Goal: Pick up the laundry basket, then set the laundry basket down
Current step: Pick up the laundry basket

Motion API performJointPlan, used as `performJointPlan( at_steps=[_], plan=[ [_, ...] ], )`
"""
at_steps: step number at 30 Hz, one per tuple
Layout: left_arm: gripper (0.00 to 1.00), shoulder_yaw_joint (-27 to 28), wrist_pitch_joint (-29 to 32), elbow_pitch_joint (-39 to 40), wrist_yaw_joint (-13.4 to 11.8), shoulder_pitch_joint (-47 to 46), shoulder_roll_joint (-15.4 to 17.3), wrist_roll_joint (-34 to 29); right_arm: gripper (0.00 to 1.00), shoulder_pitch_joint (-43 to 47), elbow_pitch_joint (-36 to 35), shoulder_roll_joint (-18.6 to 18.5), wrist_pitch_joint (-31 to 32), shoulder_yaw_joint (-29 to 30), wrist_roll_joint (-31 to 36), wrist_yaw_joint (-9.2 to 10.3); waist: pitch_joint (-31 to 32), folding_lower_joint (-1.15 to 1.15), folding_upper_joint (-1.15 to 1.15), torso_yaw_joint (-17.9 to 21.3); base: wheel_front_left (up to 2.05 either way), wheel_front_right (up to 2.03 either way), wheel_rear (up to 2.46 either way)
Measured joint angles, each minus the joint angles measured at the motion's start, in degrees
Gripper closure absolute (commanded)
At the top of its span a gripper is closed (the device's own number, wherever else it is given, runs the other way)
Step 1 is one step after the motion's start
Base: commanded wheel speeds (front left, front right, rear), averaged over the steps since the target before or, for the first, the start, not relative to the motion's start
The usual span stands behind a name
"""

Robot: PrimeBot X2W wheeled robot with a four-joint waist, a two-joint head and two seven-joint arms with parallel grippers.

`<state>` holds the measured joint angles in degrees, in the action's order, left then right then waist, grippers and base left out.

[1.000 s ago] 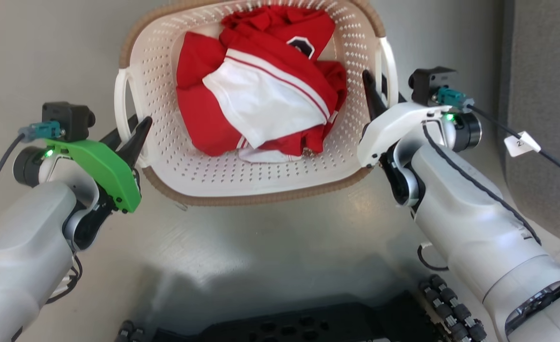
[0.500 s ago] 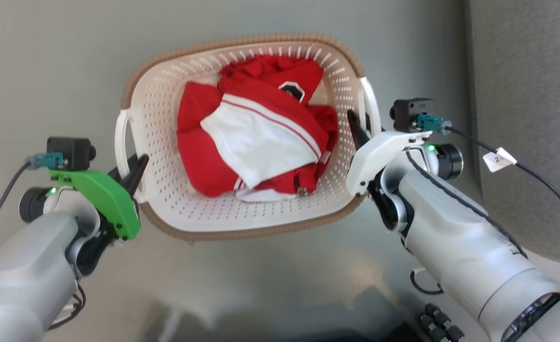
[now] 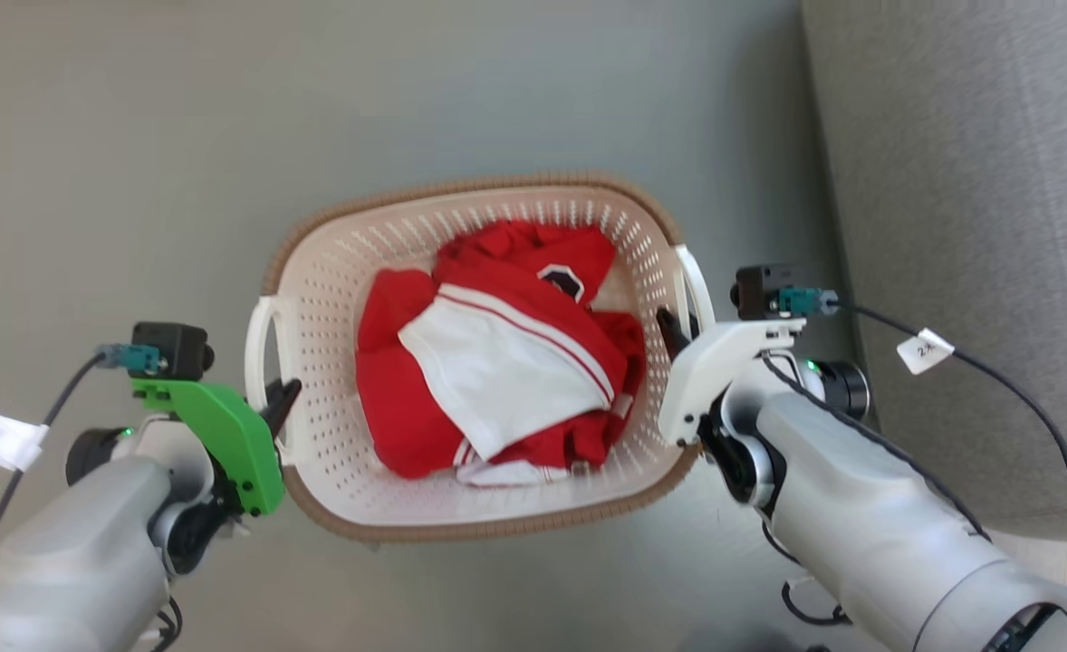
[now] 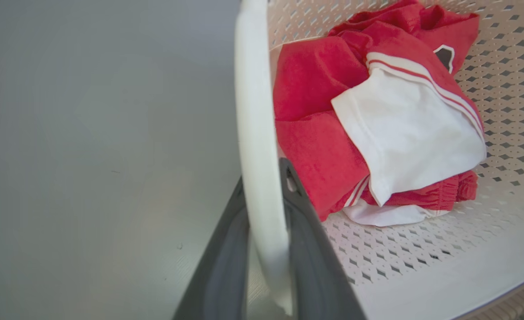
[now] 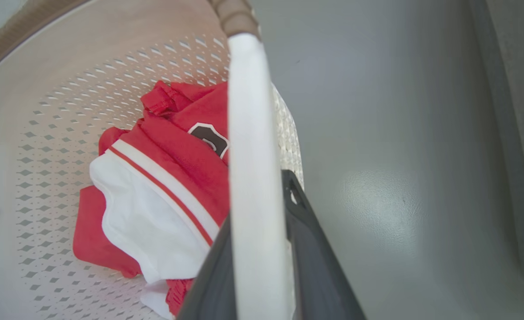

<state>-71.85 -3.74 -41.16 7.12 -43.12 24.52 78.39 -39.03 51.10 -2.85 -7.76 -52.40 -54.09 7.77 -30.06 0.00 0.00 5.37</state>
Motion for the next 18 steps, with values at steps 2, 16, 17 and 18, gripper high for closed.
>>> performJointPlan(
  at_steps=[2,16,17,18],
  plan=[
    [1.00,-0.18,0.68,-0.67,0.00,0.65,-0.56,0.32,1.00,0.73,0.38,-0.01,0.38,-0.35,-1.01,0.25,1.66,0.00,0.00,0.15,0.00,0.00,0.00],
    [1.00,-0.79,5.05,-3.91,0.00,5.02,-4.43,3.23,1.00,5.66,4.37,-0.01,3.32,-2.50,-5.43,-1.41,12.81,0.00,0.00,1.08,0.00,0.00,0.00],
    [1.00,-0.79,5.49,-4.08,0.00,5.02,-4.55,3.42,1.00,5.70,4.50,-0.01,3.38,-2.61,-5.54,-1.63,13.42,0.00,0.00,1.17,0.00,0.00,0.00],
    [1.00,-0.79,5.76,-4.21,0.00,5.01,-4.65,3.63,1.00,5.70,4.59,-0.07,3.63,-2.65,-5.68,-1.70,13.97,0.00,0.00,1.25,0.00,0.00,0.00]
  ],
)
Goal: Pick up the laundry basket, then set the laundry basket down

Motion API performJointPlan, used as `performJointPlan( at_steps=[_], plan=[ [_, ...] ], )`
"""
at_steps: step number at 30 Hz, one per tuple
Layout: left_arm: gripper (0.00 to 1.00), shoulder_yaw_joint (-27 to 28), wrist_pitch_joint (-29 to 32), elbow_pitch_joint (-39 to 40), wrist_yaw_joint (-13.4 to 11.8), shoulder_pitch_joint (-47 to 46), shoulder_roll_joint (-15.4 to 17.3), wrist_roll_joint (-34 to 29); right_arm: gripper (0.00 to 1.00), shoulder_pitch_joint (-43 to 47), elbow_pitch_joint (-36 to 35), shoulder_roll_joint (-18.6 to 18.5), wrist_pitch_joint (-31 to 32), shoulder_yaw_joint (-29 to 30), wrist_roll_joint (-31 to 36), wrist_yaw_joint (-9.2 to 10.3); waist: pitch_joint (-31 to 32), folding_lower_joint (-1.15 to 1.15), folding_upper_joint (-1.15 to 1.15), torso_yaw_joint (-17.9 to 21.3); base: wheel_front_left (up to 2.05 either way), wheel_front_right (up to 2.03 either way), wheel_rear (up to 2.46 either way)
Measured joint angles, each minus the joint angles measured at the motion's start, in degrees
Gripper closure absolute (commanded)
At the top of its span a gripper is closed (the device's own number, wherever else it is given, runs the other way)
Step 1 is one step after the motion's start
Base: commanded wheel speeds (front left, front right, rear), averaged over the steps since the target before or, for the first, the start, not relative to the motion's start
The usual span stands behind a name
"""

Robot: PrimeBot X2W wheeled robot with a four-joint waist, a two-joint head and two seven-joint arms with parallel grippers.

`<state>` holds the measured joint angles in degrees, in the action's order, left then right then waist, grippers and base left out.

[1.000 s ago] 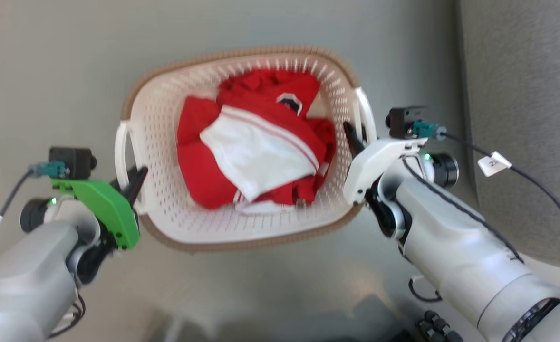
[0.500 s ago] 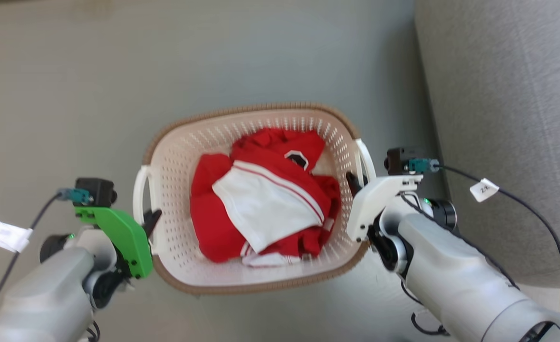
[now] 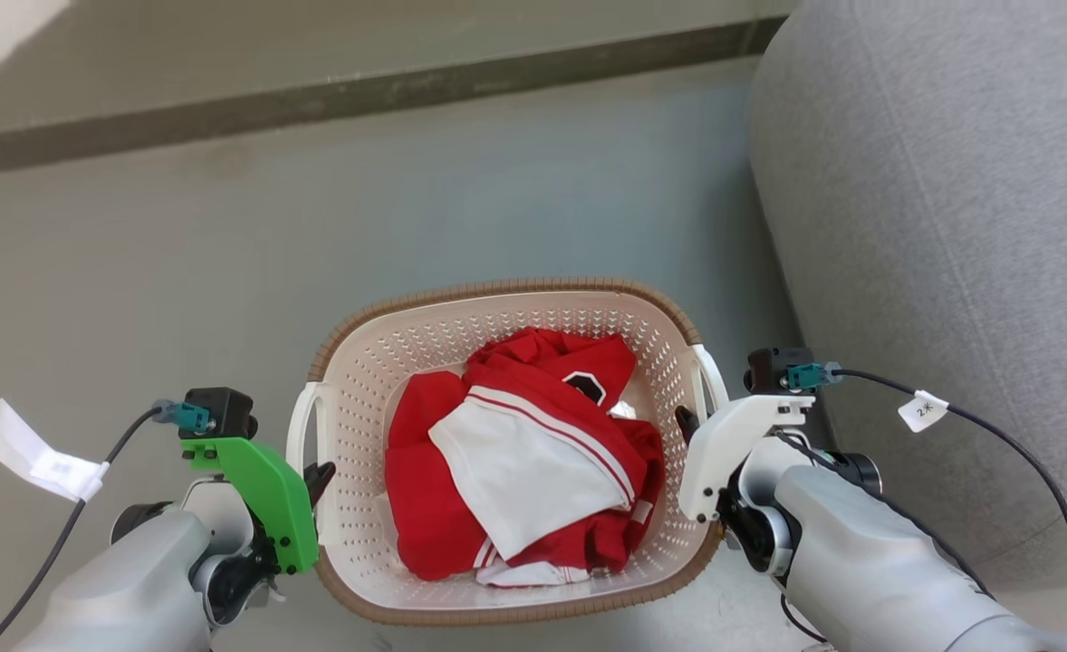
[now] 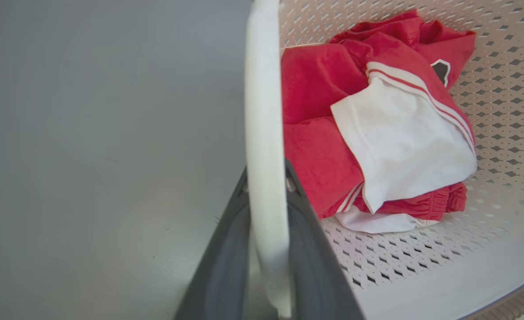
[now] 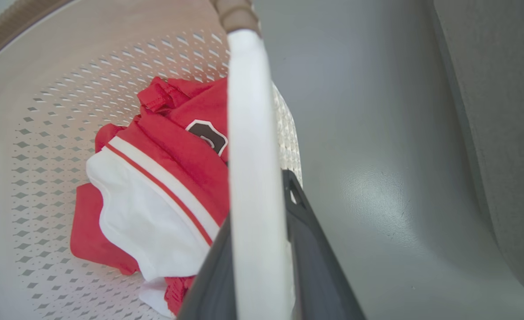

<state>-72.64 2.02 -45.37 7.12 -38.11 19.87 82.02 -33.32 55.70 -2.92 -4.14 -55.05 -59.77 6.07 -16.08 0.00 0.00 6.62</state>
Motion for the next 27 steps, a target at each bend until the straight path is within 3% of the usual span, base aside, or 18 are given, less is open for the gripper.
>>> performJointPlan(
  at_steps=[27],
  plan=[
    [1.00,-0.20,4.82,-4.10,0.00,-0.08,-2.60,1.20,1.00,-0.27,2.92,0.02,2.93,-3.46,-2.42,-1.49,3.42,0.00,0.00,0.45,0.00,0.00,0.00]
  ],
)
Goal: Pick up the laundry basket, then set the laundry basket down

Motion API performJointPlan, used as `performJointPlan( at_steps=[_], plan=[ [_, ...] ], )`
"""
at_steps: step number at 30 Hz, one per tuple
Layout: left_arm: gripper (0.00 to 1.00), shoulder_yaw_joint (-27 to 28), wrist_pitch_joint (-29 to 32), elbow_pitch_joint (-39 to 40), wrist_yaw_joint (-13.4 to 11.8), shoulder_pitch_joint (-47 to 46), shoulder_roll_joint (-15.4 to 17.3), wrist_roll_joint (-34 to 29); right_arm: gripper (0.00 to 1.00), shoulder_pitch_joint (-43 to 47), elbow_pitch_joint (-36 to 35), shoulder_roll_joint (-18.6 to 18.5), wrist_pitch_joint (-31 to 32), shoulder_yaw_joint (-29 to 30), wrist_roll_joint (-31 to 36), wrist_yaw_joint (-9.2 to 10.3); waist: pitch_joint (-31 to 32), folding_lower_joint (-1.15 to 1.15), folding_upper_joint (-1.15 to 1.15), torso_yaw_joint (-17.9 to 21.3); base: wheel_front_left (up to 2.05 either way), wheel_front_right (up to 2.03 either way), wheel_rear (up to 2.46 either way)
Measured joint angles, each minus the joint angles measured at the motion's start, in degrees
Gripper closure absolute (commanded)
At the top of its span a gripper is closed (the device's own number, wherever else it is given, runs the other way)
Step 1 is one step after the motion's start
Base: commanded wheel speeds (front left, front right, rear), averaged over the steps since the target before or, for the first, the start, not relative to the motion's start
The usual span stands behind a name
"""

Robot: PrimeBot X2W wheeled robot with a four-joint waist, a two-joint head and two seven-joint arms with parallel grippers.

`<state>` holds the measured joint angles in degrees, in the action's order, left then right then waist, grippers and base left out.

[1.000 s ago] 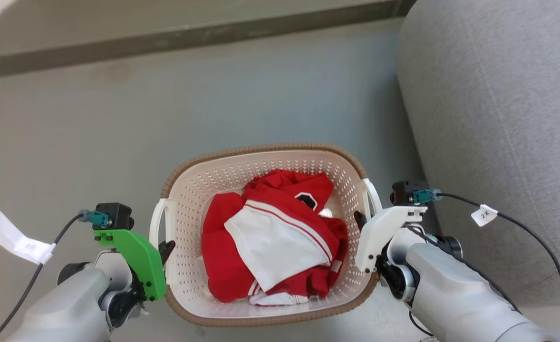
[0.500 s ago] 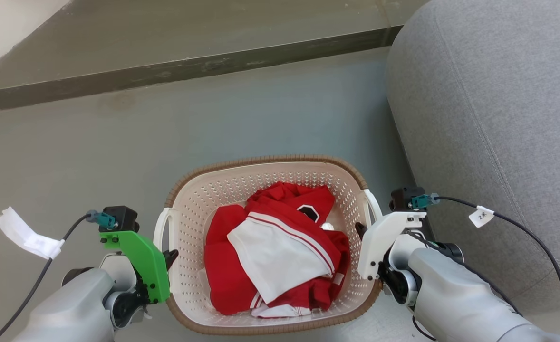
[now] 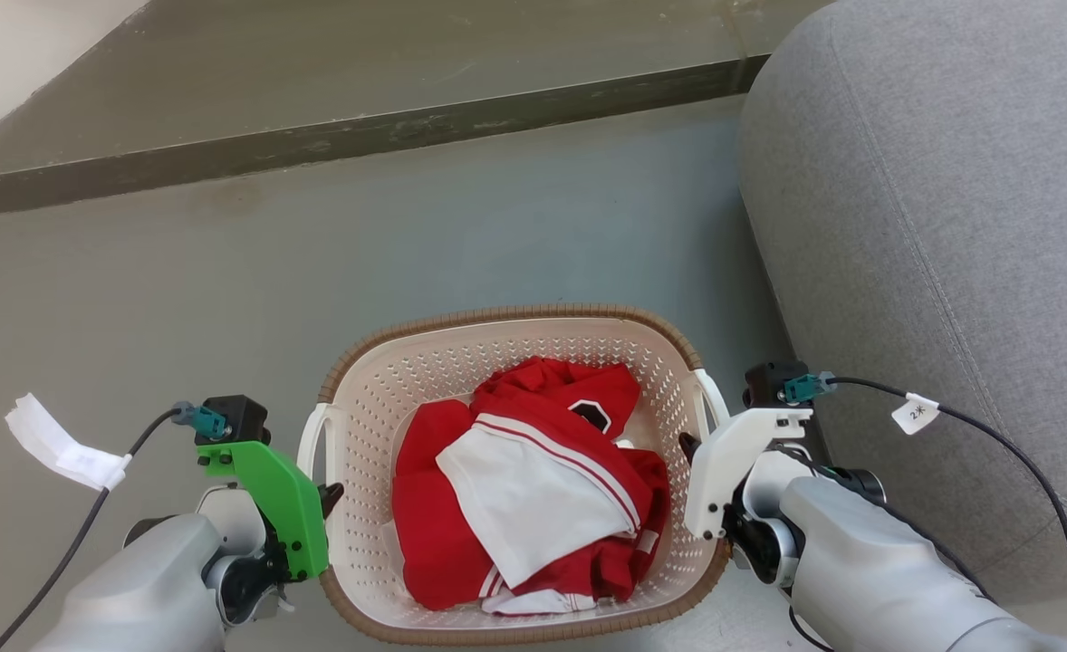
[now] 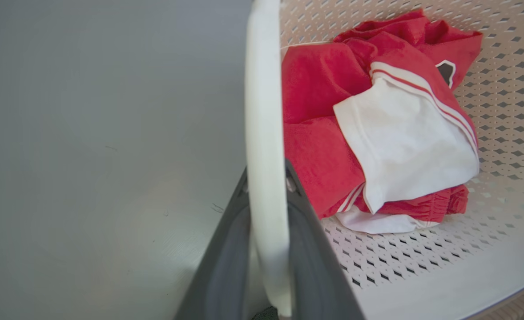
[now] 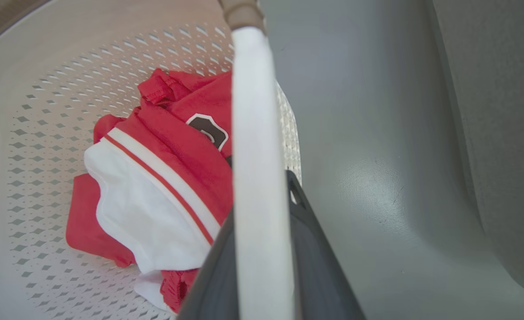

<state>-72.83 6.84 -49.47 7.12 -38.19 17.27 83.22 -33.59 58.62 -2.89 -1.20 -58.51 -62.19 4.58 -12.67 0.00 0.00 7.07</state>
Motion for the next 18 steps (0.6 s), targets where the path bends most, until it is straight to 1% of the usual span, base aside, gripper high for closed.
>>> performJointPlan(
  at_steps=[18],
  plan=[
    [1.00,-0.02,0.25,-0.12,0.00,-0.65,-0.16,0.40,1.00,-1.02,0.00,-0.21,-0.27,-1.38,-1.92,-0.02,-1.13,0.00,0.00,-0.66,0.00,0.00,0.00]
  ],
)
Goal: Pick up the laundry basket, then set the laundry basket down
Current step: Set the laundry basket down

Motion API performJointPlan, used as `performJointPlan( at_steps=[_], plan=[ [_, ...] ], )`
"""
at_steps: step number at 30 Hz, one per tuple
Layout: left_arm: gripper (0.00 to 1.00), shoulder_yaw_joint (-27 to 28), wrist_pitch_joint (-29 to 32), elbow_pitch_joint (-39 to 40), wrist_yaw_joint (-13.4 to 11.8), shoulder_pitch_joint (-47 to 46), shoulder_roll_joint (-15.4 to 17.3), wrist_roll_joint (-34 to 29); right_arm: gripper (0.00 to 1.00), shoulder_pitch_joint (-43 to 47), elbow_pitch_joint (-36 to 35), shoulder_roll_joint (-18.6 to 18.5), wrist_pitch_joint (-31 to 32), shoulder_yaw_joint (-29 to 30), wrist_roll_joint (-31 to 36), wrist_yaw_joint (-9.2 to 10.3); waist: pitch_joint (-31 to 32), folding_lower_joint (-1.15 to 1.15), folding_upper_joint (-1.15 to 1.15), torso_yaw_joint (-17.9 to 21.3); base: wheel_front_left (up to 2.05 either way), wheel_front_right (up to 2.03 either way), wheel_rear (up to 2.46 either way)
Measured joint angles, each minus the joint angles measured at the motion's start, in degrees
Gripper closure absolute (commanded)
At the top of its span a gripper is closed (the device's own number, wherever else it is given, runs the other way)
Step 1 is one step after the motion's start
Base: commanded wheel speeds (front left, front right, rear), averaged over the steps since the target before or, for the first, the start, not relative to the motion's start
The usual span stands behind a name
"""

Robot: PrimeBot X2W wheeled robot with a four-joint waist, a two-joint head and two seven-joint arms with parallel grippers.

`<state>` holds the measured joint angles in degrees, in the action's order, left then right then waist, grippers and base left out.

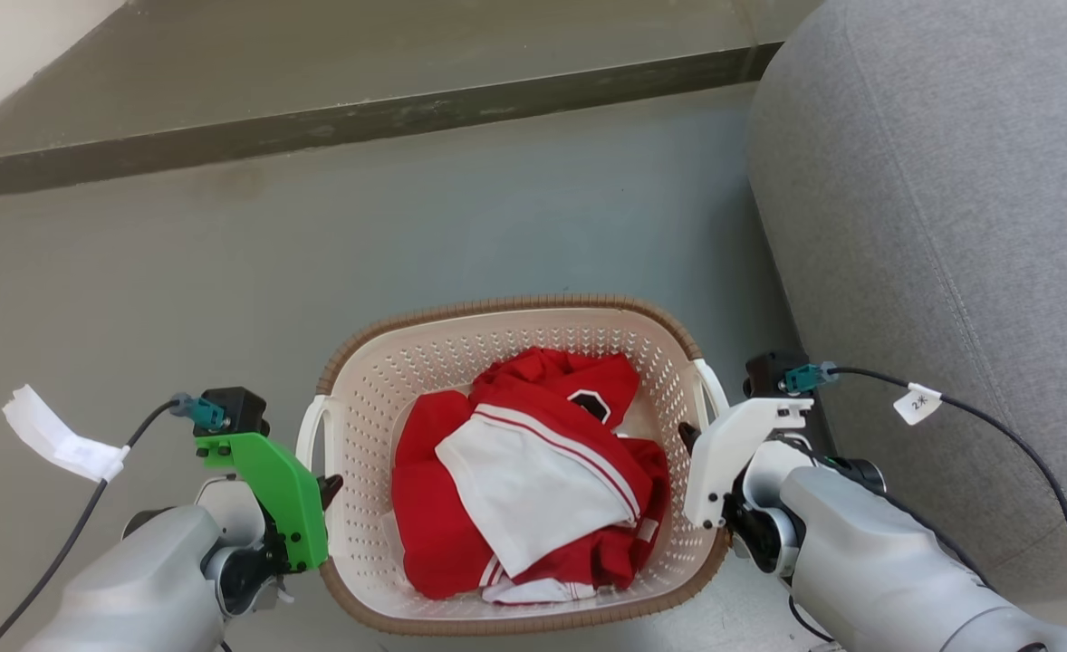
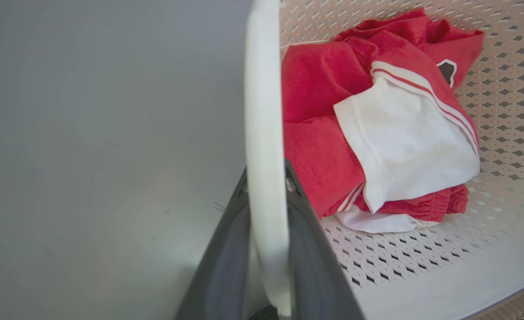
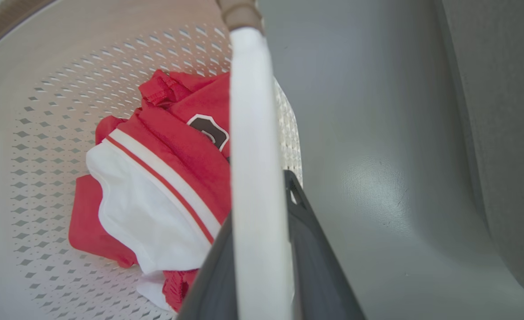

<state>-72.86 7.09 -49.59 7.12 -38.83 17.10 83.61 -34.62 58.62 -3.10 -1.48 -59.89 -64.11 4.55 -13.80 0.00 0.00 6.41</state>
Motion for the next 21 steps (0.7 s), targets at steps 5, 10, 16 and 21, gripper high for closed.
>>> performJointPlan(
  at_steps=[5,10,16,21],
  plan=[
    [1.00,0.00,0.01,0.24,0.00,-0.54,0.08,0.00,1.00,-0.37,-0.03,-0.13,-0.59,-0.30,-0.35,0.01,-0.98,0.00,0.00,-0.44,0.00,0.00,0.00],
    [1.00,0.02,0.00,0.93,0.00,-0.59,0.40,0.16,1.00,-0.54,-0.03,-0.21,-1.02,-0.70,-0.66,0.08,-1.94,0.00,0.00,-0.91,0.00,0.00,0.00],
    [1.00,0.02,-0.12,1.55,-0.01,-0.70,0.83,0.18,1.00,-1.01,-0.03,-0.31,-1.53,-1.65,-1.30,0.09,-2.52,0.00,0.00,-1.41,0.00,0.00,0.00],
    [1.00,0.03,-0.23,1.86,-0.01,-0.70,1.11,0.29,1.00,-1.24,-0.11,-0.33,-1.94,-2.09,-1.89,0.09,-2.71,0.00,0.00,-1.49,0.00,0.00,0.00]
  ],
)
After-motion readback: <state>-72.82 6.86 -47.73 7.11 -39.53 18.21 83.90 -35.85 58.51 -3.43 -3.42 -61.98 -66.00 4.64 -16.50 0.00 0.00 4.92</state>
